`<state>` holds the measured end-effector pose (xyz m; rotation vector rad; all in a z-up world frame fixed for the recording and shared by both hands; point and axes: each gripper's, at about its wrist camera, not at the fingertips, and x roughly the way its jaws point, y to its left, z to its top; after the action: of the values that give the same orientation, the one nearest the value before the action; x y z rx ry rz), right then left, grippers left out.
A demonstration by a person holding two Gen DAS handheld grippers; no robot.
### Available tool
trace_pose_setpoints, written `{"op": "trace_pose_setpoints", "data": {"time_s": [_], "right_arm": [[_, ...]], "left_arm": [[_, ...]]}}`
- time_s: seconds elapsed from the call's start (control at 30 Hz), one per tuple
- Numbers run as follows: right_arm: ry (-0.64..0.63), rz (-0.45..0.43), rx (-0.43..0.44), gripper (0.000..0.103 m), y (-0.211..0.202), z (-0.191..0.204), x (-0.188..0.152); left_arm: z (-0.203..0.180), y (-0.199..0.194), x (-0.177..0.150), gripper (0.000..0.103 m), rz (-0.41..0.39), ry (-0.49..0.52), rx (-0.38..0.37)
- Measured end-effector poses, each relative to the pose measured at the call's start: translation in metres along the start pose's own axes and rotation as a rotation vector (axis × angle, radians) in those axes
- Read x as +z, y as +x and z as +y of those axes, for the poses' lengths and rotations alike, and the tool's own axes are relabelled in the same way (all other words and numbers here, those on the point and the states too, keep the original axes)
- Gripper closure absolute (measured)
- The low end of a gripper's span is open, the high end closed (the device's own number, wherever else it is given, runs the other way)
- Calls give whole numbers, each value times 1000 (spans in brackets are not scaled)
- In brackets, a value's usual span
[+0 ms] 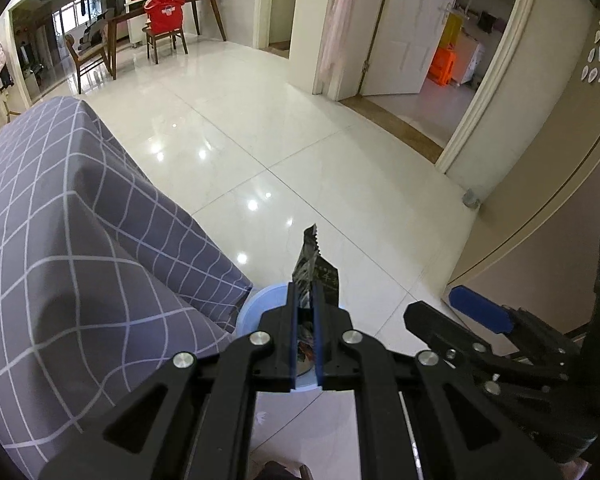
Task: Collect trash
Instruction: 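Carry the cardboard strip and blue tube over the blue bucket and release, then move both open tools back over the table toward the green vegetables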
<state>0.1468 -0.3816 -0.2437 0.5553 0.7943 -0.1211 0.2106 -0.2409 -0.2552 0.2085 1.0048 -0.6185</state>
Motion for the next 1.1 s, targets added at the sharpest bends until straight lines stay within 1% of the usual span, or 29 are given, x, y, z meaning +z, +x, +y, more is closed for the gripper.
{"op": "trace_pose_setpoints", "data": {"time_s": [0.03, 0.1, 0.3, 0.37, 0.4, 0.43, 0.47, 0.5, 0.53, 0.77, 0.97, 1.1], "right_arm": [[2, -4, 0, 38, -1, 1, 0], [6, -14, 3, 38, -6, 0, 0], [16, -53, 2, 36, -16, -1, 4], [18, -70, -3, 36, -20, -2, 4], [19, -76, -4, 36, -22, -2, 4], [21, -82, -7, 36, -24, -2, 4], [26, -86, -10, 36, -26, -3, 4], [29, -90, -10, 36, -27, -4, 4], [33, -94, -8, 36, -29, -5, 4], [27, -95, -7, 36, -34, 3, 3], [-5, -105, 13, 36, -43, 24, 2], [-37, -122, 35, 36, -50, 47, 5]], "left_arm": [[3, 3, 7, 97, 3, 2, -1], [4, 5, 11, 97, 5, 3, -3], [2, 6, 14, 96, 6, 8, -12], [2, 7, 15, 93, 5, -2, -19], [7, 6, 14, 78, 6, -15, -33], [12, 7, 13, 67, 14, -26, -46], [11, 7, 13, 45, 16, -30, -44], [11, 5, 13, 41, 5, -32, -40], [8, 2, 14, 41, -8, -26, -38], [8, -14, 14, 41, -22, -19, -35], [17, -41, 12, 41, -70, -13, -9], [31, -64, 12, 41, -104, -30, 16]]}}
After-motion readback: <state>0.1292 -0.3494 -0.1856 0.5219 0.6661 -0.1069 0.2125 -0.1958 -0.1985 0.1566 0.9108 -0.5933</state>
